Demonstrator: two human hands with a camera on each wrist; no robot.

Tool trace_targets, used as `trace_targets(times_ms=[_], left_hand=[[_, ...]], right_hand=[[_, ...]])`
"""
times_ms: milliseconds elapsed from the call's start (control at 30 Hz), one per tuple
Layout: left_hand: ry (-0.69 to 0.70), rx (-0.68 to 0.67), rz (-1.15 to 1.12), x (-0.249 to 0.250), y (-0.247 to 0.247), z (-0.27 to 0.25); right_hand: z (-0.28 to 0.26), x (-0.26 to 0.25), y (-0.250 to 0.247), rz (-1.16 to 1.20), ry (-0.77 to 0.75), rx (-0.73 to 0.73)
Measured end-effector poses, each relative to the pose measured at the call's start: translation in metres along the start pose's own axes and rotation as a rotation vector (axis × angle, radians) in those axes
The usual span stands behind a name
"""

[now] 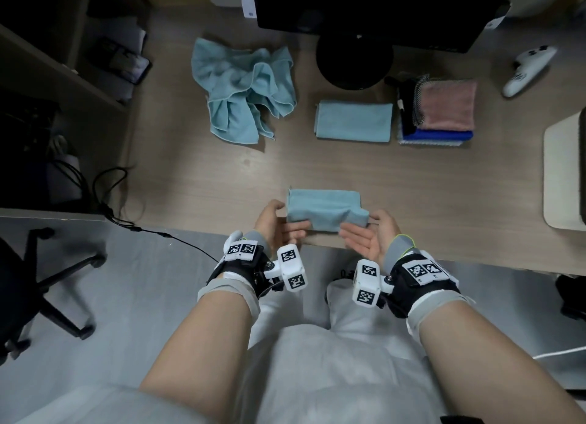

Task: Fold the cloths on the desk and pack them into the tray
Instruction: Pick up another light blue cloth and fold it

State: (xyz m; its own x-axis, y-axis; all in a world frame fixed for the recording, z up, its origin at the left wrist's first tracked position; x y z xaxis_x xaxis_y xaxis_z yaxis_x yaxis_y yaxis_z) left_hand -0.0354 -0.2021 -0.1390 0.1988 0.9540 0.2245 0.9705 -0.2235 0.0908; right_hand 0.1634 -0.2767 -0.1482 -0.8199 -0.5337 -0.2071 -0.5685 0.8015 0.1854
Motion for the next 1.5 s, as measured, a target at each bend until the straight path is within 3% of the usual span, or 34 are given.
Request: trace_targets(times_ms=[133, 233, 400, 600, 1033, 1200, 1300, 1500], left_hand=[[0.05, 0.027, 0.006, 0.006, 0.0, -0.006], [0.132, 0.159, 0.161, 0.01, -0.007, 0.003], [0.226, 0.334, 0.397, 0.026, -0.028, 0.017], [0.304, 0.454, 0.499, 0.049, -0.036, 0.015], [0.121, 0.441, 0.646, 0.06, -0.032, 0.032], [0.062, 0.383, 0.55, 0.07, -0.021, 0.021], [0.096, 0.347, 0.4, 0.076, -0.017, 0.013], [0.218, 0.308, 0.407, 0.073, 0.016, -0.012]], right_hand=[[0.0, -0.006, 0.002, 0.029, -0.072, -0.03], [0.003, -0.011, 0.001, -0.196, -0.154, 0.06], [0.011, -0.042, 0.0, -0.525, -0.469, 0.239], [0.012, -0.05, 0.011, -0.701, -0.498, 0.295], [0.016, -0.056, 0.032, -0.815, -0.421, 0.449], [0.028, -0.051, 0.033, -0.708, -0.321, 0.333], [0.033, -0.053, 0.025, -0.633, -0.334, 0.321], [0.001, -0.078, 0.023, -0.539, -0.436, 0.258]])
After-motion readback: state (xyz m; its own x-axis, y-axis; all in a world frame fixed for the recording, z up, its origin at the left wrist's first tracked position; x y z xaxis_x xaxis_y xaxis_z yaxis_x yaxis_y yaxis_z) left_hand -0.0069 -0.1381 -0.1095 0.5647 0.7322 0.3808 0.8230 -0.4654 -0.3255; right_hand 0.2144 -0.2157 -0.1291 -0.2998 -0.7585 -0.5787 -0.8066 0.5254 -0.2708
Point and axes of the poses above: each hand's wrist, its own z-axis towards the middle knuckle, its own y-axis out of the palm, x = y × z, the point moved 7 cm from there along z, towards the middle knuckle, and after that the axes turned 12 degrees about z, right-handed, at the moved point
